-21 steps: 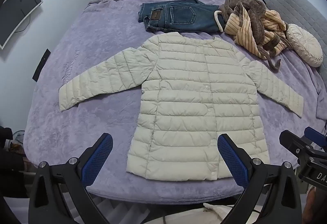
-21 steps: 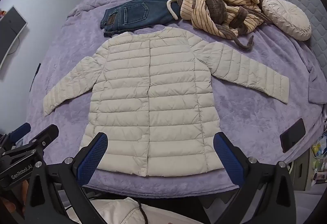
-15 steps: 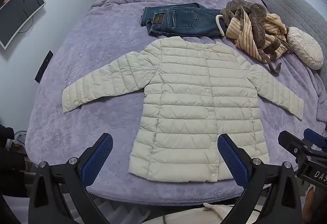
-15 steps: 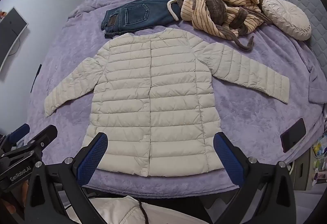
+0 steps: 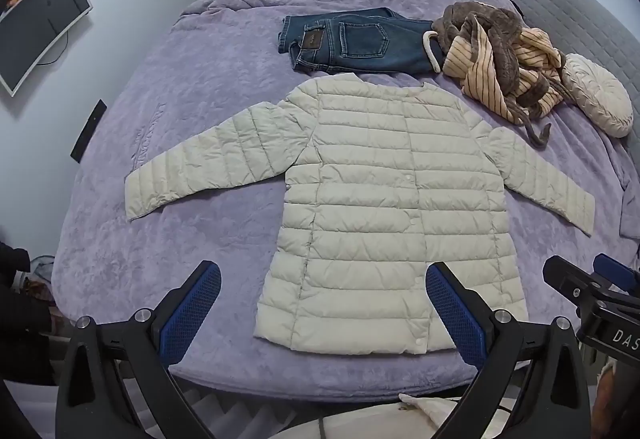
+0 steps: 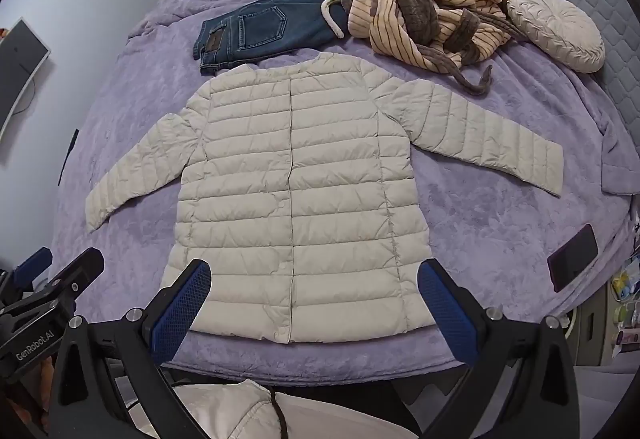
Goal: Fold large clothes
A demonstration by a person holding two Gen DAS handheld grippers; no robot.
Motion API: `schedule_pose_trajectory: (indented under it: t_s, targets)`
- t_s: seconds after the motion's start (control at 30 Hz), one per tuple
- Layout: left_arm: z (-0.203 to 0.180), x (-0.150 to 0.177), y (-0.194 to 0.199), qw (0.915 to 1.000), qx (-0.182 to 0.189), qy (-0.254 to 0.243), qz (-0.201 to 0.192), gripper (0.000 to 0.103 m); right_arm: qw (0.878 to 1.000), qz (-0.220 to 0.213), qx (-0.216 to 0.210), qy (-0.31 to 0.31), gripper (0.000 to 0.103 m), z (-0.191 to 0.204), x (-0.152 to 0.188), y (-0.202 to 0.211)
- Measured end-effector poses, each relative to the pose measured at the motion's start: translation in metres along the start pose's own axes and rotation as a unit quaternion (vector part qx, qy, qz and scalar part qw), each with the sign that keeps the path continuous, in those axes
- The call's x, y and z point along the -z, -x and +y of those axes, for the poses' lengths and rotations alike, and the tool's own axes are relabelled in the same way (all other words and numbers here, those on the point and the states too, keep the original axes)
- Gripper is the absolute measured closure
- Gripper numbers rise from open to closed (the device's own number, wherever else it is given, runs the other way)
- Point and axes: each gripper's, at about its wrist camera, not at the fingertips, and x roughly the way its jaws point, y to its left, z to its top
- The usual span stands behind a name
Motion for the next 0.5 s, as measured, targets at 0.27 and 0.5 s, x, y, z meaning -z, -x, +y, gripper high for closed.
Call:
schedule_pose_trajectory:
  t_s: [0.27,0.5]
  targets:
    - [0.0025,0.0011,0.0008,1.0000,0.000,0.004,-0.003,0.000,1.000,-0.001,0.003,0.001,0.000,0.0031,0.0005,-0.0003]
    - [0.0040,-0.0003,0.0011,1.0000,0.000,0.006,-0.003,0.000,1.000,-0.001,0.003,0.002,0.000,0.0034,0.0005,-0.0002]
